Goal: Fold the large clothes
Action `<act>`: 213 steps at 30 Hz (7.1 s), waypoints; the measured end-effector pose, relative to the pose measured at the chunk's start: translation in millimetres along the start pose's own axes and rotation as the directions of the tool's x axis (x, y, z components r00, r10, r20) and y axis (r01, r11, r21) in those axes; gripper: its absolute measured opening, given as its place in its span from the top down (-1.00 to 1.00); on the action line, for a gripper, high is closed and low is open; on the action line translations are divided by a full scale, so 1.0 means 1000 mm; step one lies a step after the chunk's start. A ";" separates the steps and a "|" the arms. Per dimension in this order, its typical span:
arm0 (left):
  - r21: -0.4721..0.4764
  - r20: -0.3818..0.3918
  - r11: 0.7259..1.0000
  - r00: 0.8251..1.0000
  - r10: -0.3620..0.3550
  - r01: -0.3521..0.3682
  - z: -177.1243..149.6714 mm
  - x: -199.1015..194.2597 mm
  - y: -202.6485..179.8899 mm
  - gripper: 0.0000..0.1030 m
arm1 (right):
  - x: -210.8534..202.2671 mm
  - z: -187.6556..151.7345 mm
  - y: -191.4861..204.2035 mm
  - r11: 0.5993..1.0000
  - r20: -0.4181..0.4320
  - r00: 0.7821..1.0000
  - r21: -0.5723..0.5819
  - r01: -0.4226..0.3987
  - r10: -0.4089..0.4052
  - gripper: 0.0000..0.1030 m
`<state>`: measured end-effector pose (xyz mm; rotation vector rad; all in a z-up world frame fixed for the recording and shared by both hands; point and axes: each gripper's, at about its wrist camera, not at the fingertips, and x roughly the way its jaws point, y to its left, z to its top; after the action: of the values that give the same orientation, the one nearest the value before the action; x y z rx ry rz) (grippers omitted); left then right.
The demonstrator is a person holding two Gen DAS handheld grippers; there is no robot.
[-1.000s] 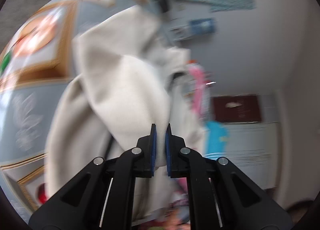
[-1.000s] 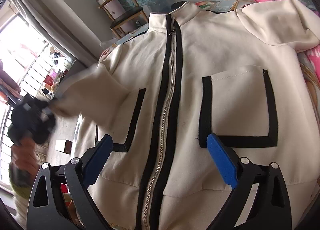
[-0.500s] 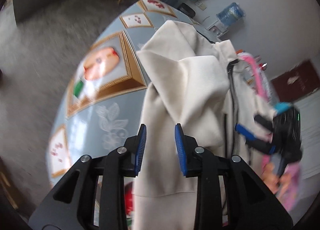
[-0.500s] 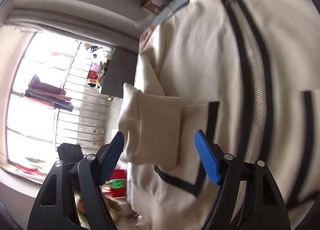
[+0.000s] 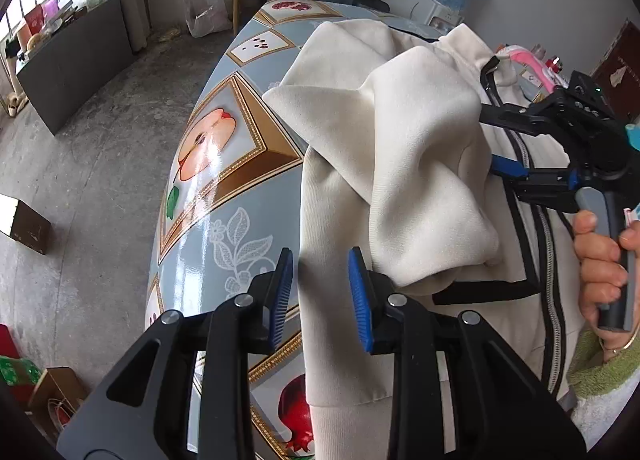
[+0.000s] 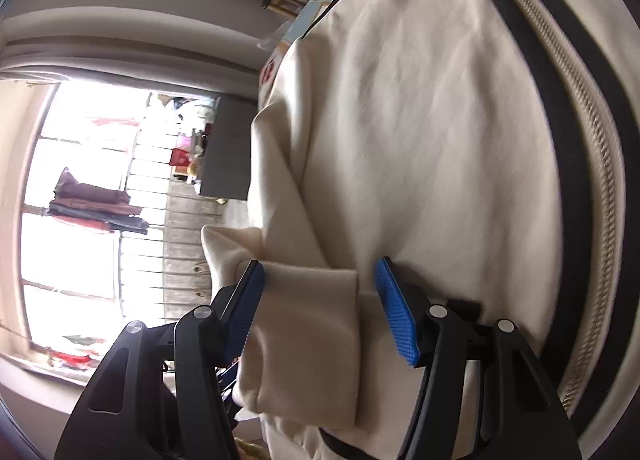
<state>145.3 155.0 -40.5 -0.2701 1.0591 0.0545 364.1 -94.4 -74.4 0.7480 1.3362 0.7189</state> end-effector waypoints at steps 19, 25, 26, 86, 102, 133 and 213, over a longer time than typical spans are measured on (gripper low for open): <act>-0.020 0.092 1.000 0.996 -0.008 0.010 0.005 -0.001 -0.002 0.48 | -0.034 -0.009 0.042 0.973 0.110 0.993 -0.218 0.073 -0.050 0.89; 0.010 0.130 0.999 0.991 0.033 -0.035 0.015 -0.011 -0.007 0.46 | -0.142 0.025 0.059 0.956 0.335 0.941 -0.258 0.142 -0.049 0.90; 0.014 0.125 0.999 0.991 0.040 -0.043 0.016 -0.010 -0.008 0.46 | -0.164 0.031 0.058 0.954 0.376 0.925 -0.254 0.157 -0.052 0.90; 0.005 0.092 0.997 0.993 0.074 -0.075 0.066 0.033 0.004 0.96 | -0.213 0.056 -0.090 0.834 0.331 0.775 0.078 0.547 -0.539 0.95; -0.075 0.088 0.996 0.995 0.048 -0.041 0.041 -0.005 0.028 0.82 | -0.161 0.019 -0.059 0.679 0.302 0.685 -0.142 0.720 -0.663 0.42; -0.139 0.006 0.984 0.994 -0.112 0.112 -0.104 -0.043 0.010 0.73 | -0.256 -0.238 -0.100 0.687 0.296 0.638 0.094 0.721 -0.711 0.72; 0.395 0.075 0.900 0.983 0.169 -0.185 0.072 0.066 -0.151 -0.74 | -0.347 -0.030 -0.136 0.220 0.436 0.128 0.167 0.961 -0.891 -0.04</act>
<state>265.0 21.1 -35.5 0.2002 1.0285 0.0048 303.8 -452.8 11.4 -0.2060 0.9911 -0.4278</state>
